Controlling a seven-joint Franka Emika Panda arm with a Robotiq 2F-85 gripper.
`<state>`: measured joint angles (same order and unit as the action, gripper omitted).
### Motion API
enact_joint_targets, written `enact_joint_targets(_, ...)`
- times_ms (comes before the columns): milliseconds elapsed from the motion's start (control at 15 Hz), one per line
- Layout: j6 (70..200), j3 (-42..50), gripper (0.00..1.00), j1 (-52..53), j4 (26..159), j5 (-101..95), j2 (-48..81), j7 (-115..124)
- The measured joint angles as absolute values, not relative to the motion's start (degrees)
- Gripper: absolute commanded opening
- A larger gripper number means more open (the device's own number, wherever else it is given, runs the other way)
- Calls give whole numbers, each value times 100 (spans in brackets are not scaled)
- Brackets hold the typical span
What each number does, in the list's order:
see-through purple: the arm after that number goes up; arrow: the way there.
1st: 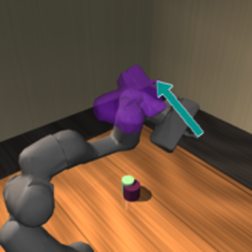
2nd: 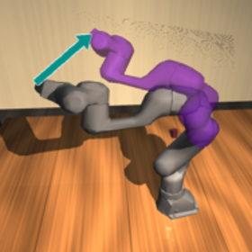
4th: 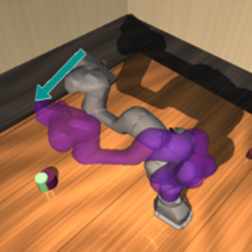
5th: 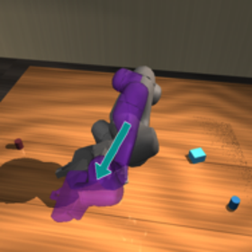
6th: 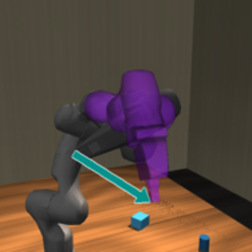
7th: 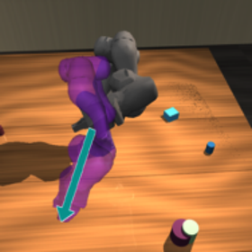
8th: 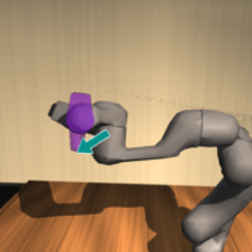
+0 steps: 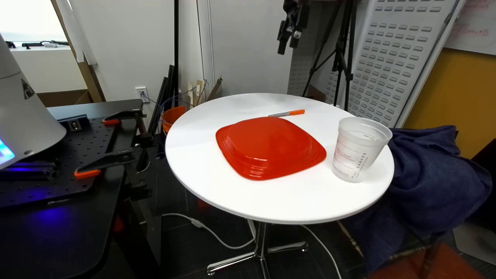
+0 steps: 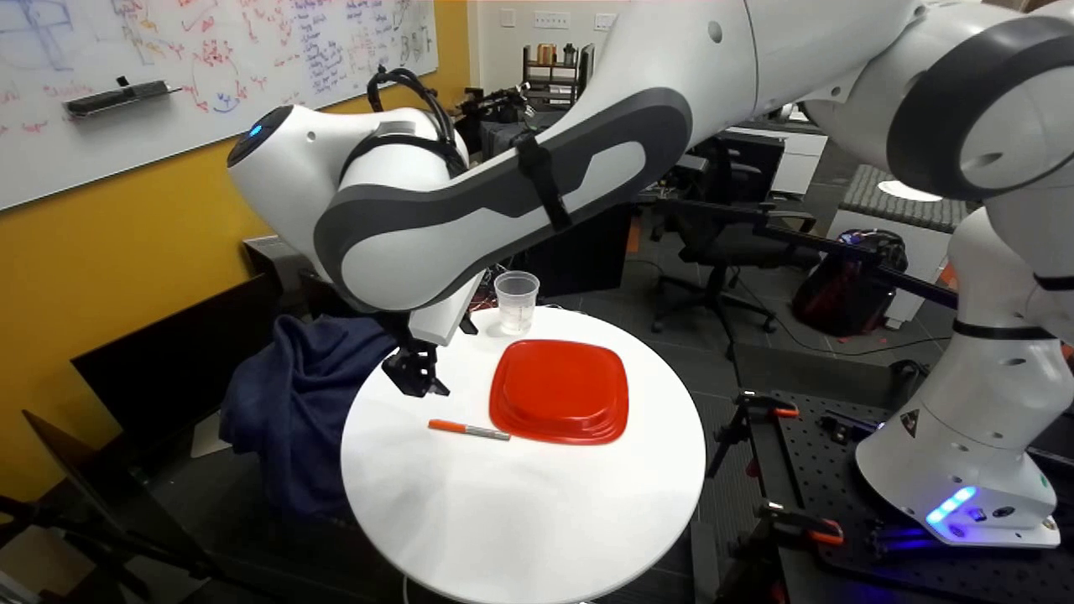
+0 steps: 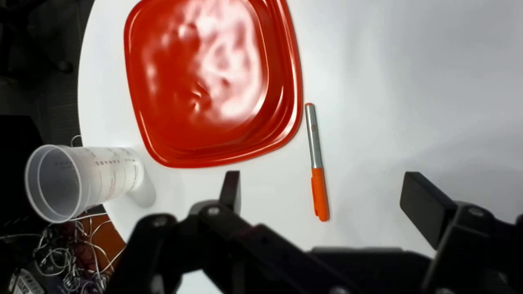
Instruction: Remove the orange marker from the clear cup
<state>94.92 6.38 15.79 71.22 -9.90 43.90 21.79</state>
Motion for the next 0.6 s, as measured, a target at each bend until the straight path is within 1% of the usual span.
enact_joint_targets(600, 11135, 633, 100, 1357, 9583, -1015, 3035, 2518)
